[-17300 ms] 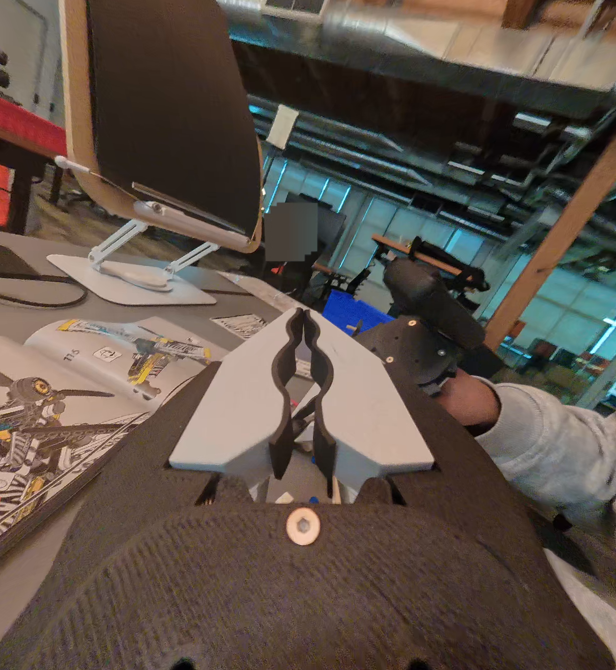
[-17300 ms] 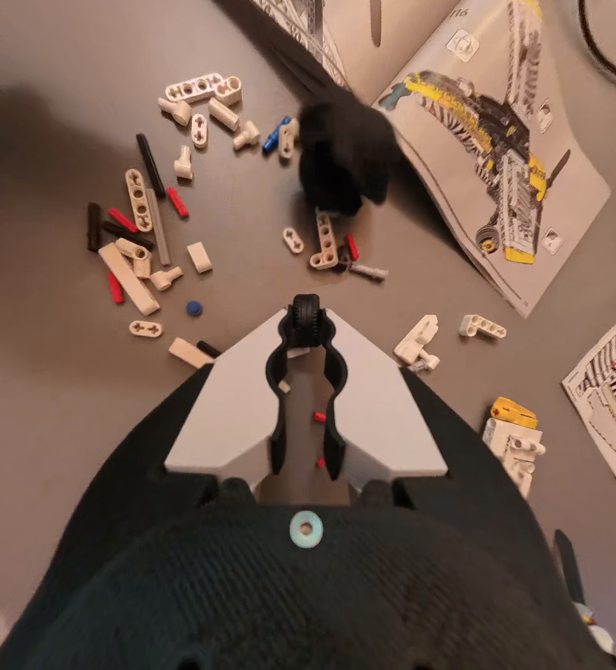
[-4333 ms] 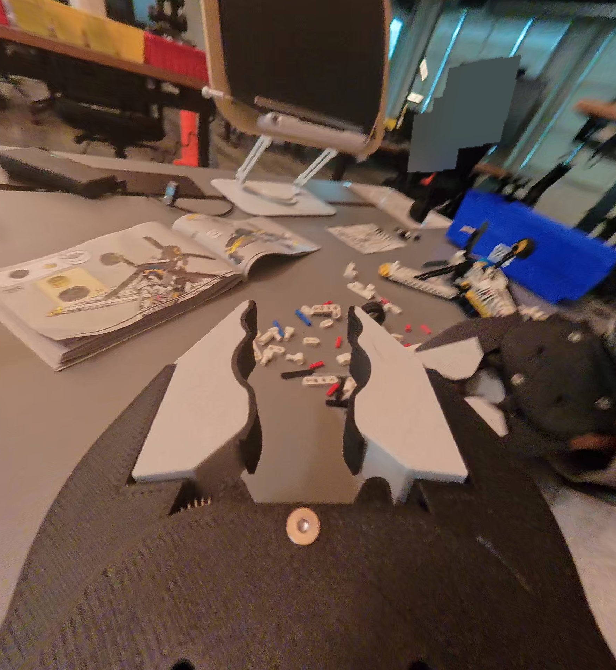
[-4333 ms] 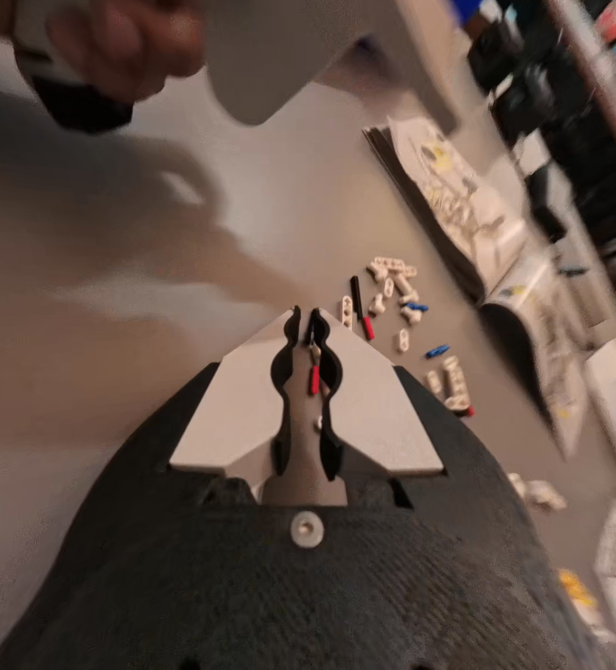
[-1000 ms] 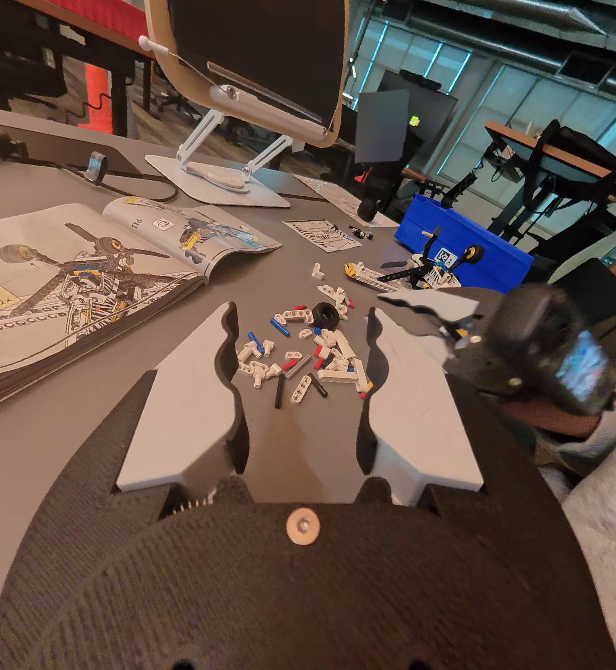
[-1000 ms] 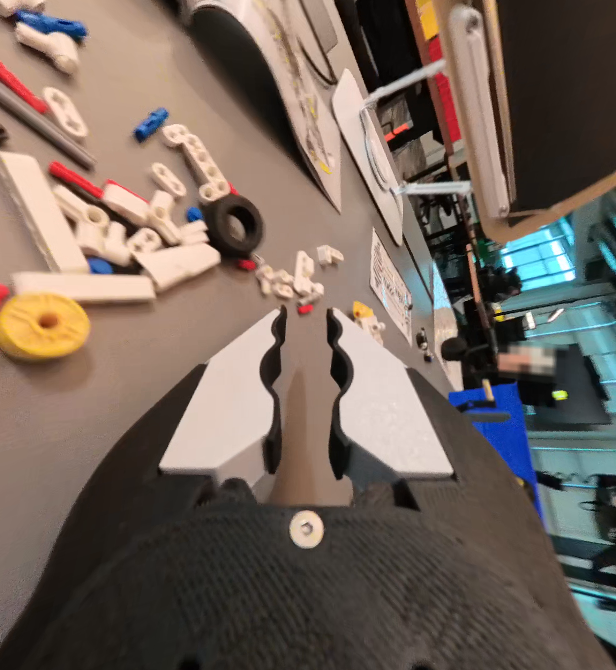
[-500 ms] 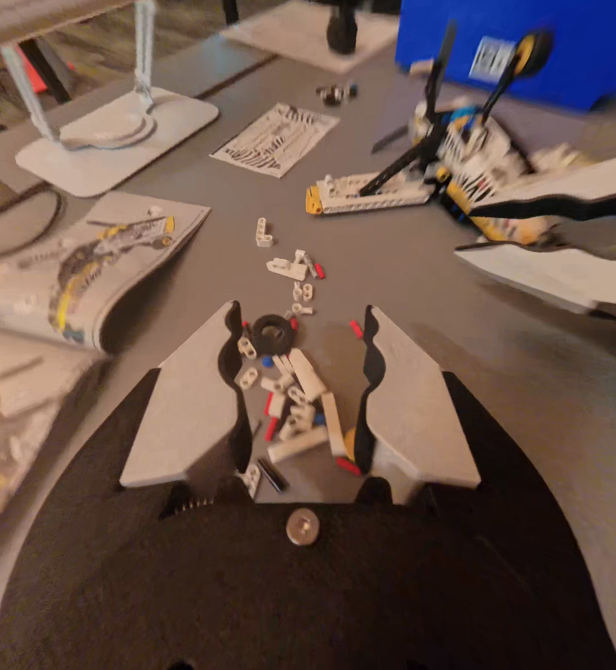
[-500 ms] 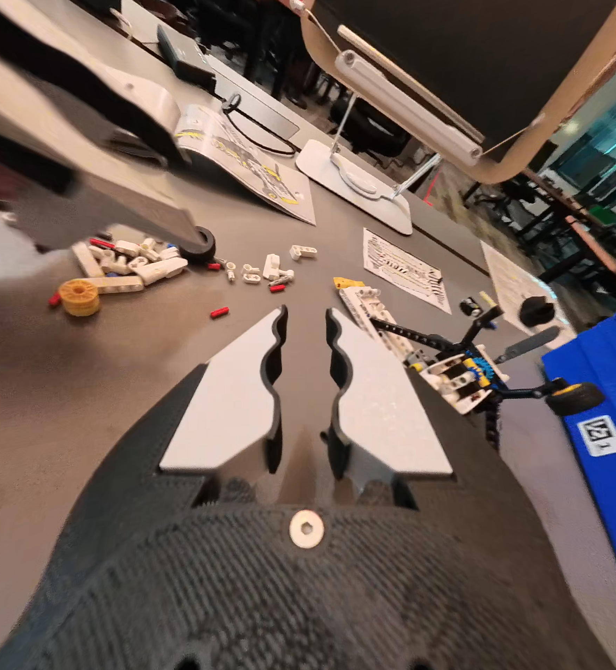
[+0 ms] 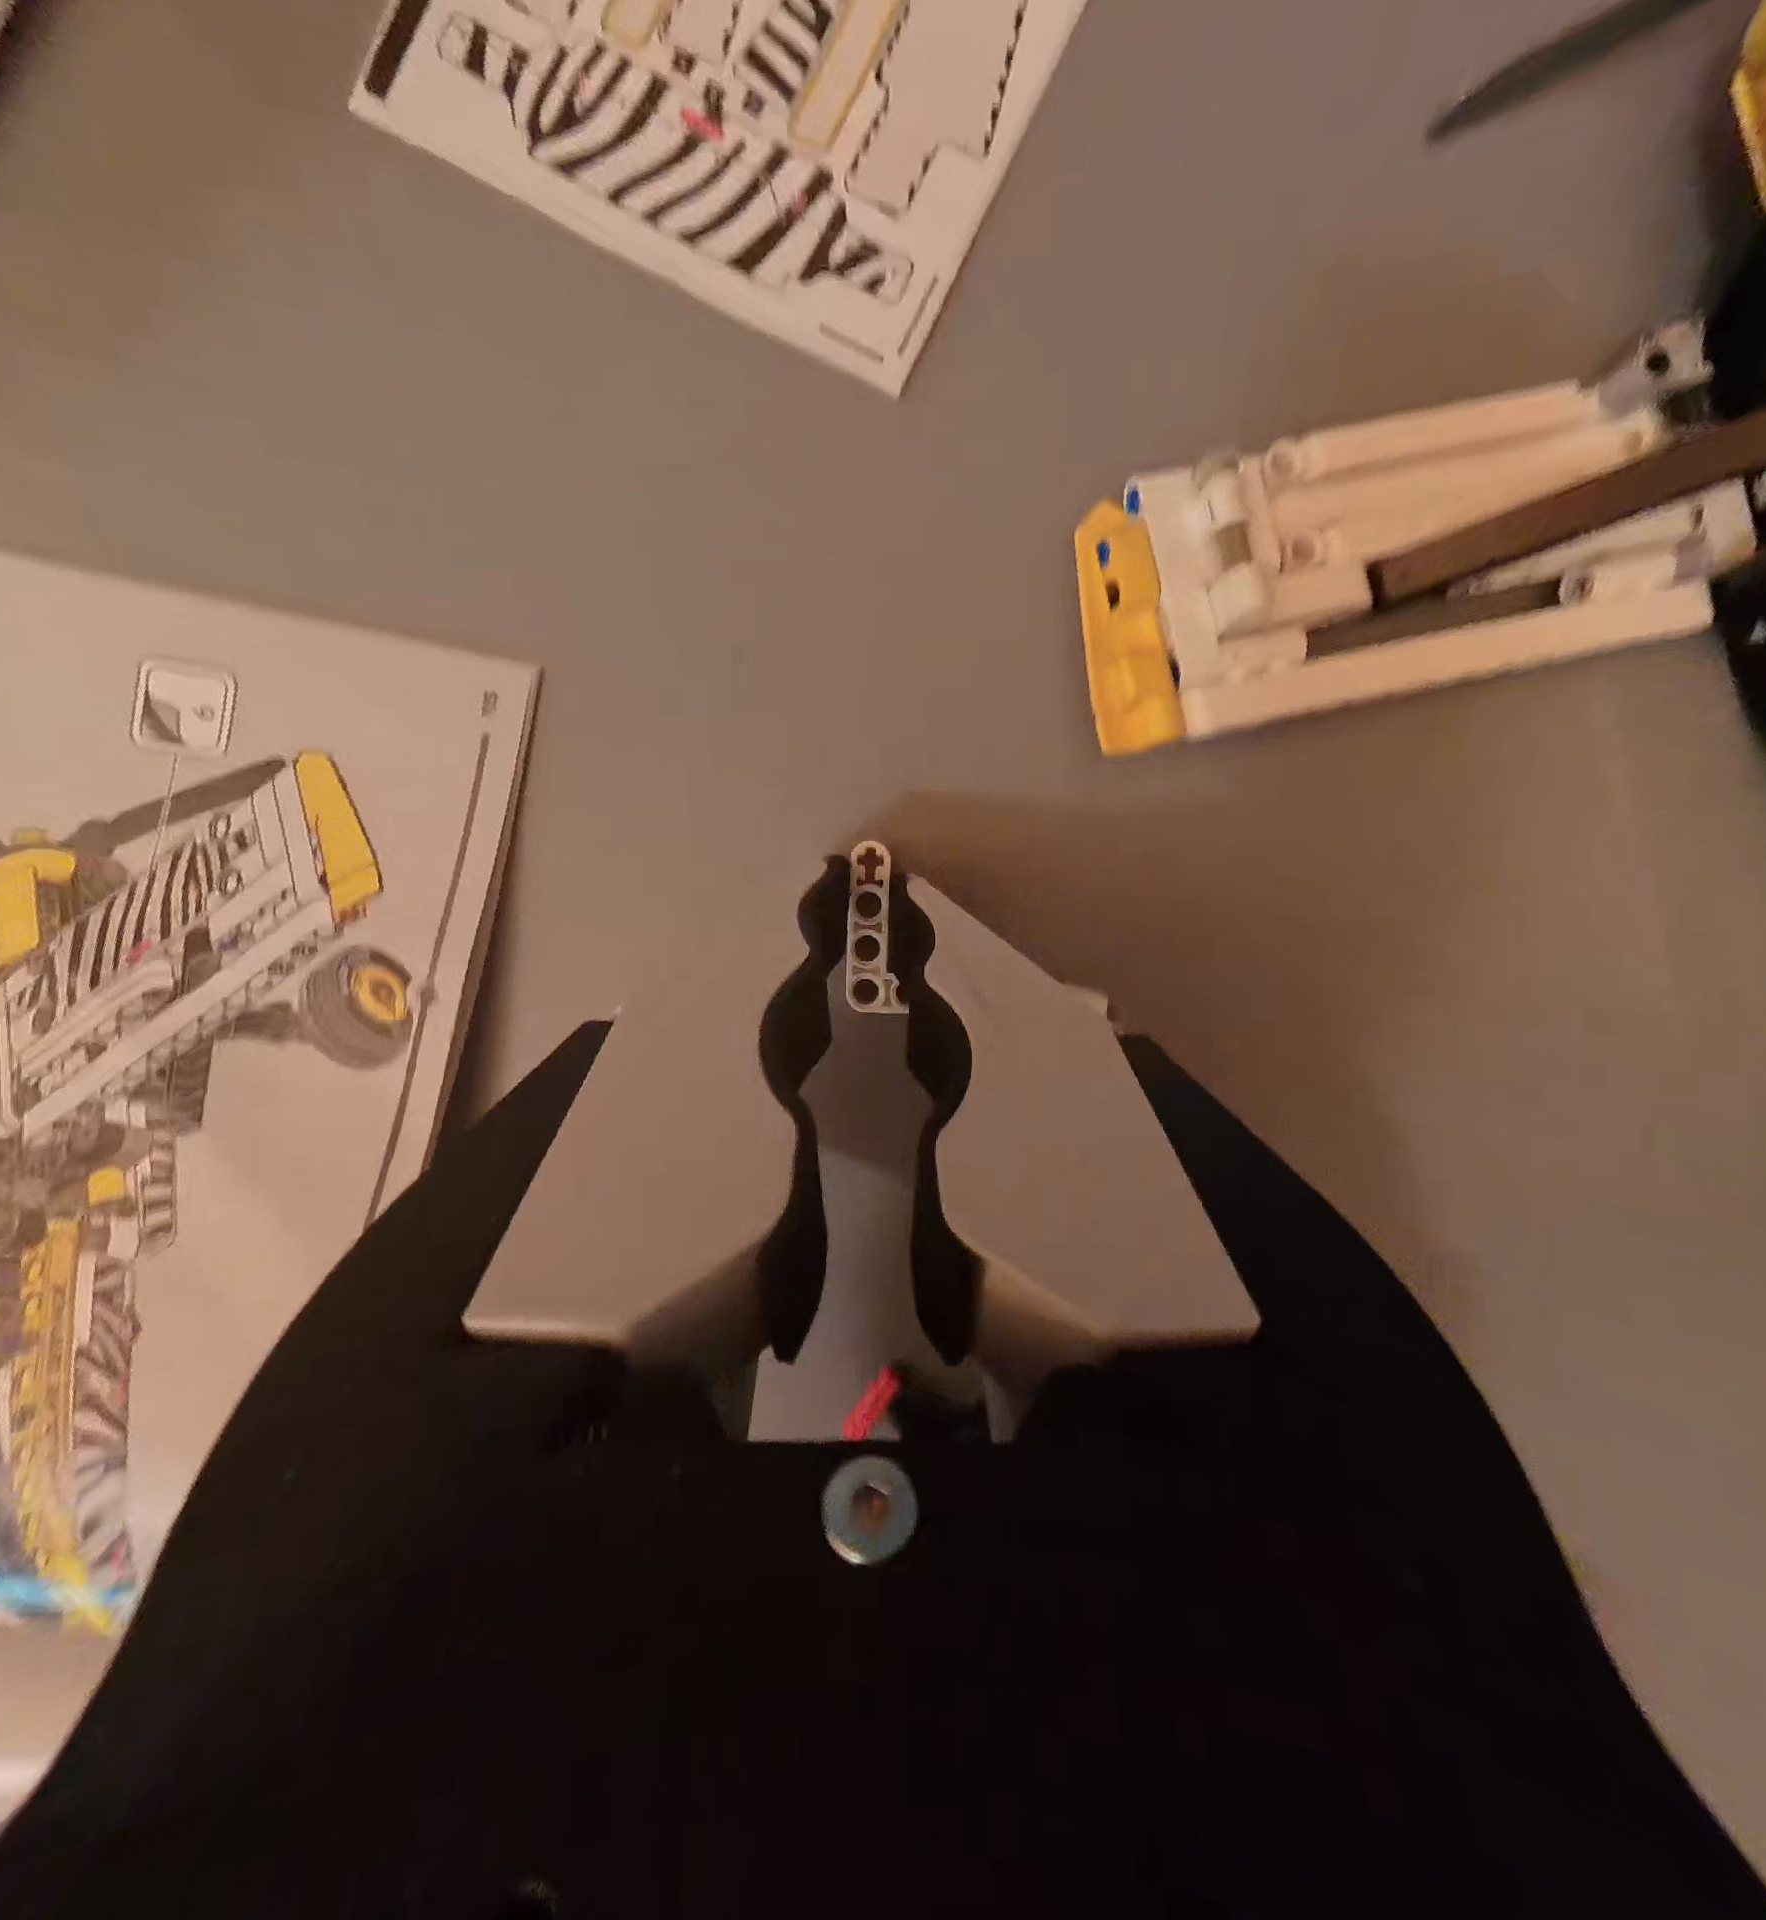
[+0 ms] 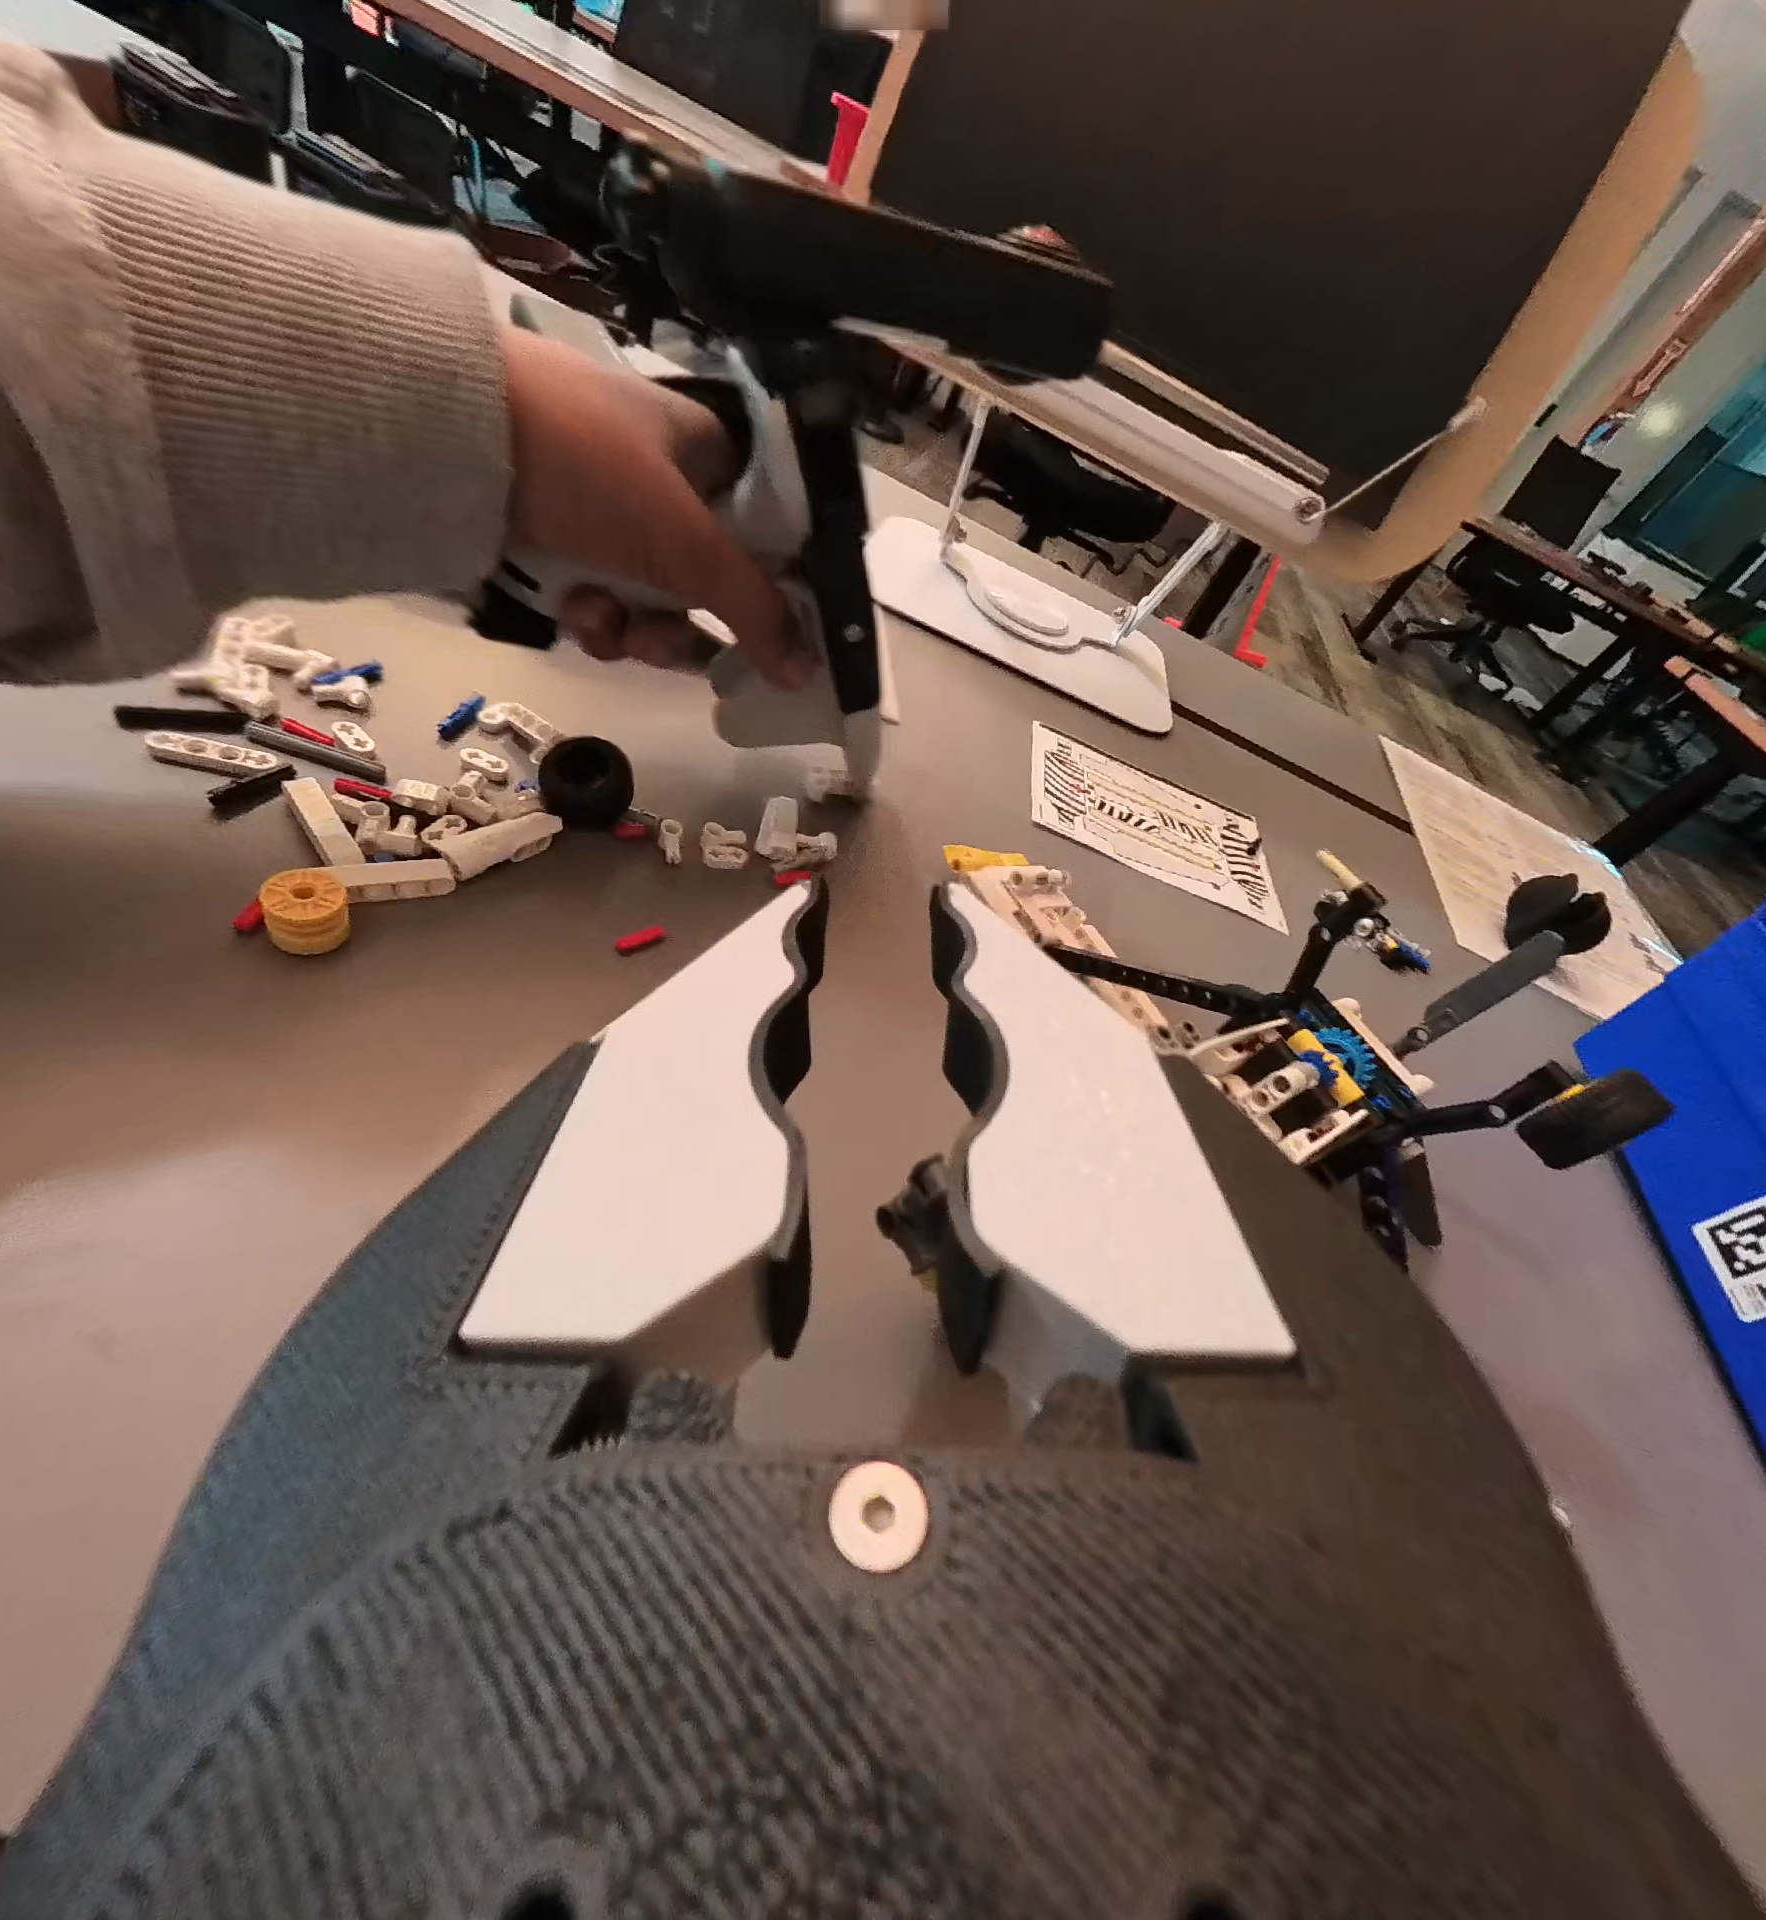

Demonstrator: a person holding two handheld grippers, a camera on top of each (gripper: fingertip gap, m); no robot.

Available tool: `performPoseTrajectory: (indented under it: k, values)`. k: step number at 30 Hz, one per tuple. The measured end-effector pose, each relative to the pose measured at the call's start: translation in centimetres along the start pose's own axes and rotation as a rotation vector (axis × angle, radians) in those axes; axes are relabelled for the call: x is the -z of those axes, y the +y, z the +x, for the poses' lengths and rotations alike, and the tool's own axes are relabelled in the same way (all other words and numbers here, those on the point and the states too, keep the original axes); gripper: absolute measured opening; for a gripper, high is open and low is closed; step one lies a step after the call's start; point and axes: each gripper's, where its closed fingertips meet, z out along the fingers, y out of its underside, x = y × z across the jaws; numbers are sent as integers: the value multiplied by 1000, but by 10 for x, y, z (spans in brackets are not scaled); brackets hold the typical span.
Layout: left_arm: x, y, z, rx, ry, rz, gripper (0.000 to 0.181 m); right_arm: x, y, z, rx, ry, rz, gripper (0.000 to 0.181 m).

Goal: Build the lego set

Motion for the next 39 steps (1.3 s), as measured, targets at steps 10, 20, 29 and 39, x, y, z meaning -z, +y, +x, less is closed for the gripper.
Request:
performPoseTrajectory:
  k: [10, 20, 29, 39]
  values:
    - [59, 96, -5, 90, 31, -46, 7, 1, 5, -2, -51, -28, 12, 16]
    - [74, 52, 9, 109, 93, 187, 40, -2, -4, -21, -23, -70, 34, 15]
    - [14, 30, 34, -154, 26, 16, 52, 1, -11, -20, -4, -73, 58, 15]
    - [36, 69, 51, -143, 70, -35, 10, 1, 0, -7, -45, -51, 46, 14]
